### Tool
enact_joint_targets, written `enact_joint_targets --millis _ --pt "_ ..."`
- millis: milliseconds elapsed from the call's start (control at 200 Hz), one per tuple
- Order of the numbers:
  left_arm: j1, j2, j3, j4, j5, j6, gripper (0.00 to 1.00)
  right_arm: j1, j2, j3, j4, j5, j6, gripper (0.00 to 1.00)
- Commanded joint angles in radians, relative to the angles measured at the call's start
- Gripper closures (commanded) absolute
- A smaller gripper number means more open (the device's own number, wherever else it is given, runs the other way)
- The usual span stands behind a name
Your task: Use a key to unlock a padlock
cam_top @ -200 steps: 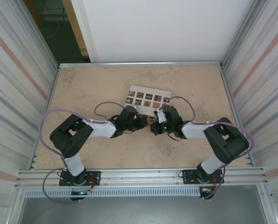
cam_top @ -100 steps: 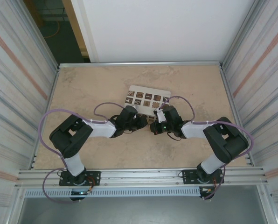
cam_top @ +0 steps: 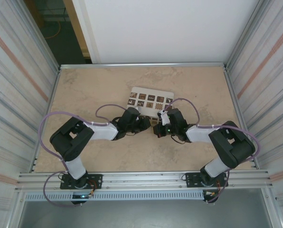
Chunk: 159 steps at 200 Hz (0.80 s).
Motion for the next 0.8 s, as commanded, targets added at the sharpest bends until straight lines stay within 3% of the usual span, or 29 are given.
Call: enact_joint_targets --millis 0,621,792 --pt "-0.016 -0.045 0.02 0.05 0.033 -0.001 0.81 -0.003 -0.046 -0.003 0.085 -0.038 0.009 1.0" --pt "-0.03 -0.079 0.015 0.009 0.031 -0.008 0.81 -0.003 -0.057 0.024 0.034 0.094 -0.01 1.0" --pt "-0.03 -0.077 0.017 0.007 0.031 -0.008 0.81 0.002 -0.057 0.009 0.071 0.063 -0.008 1.0"
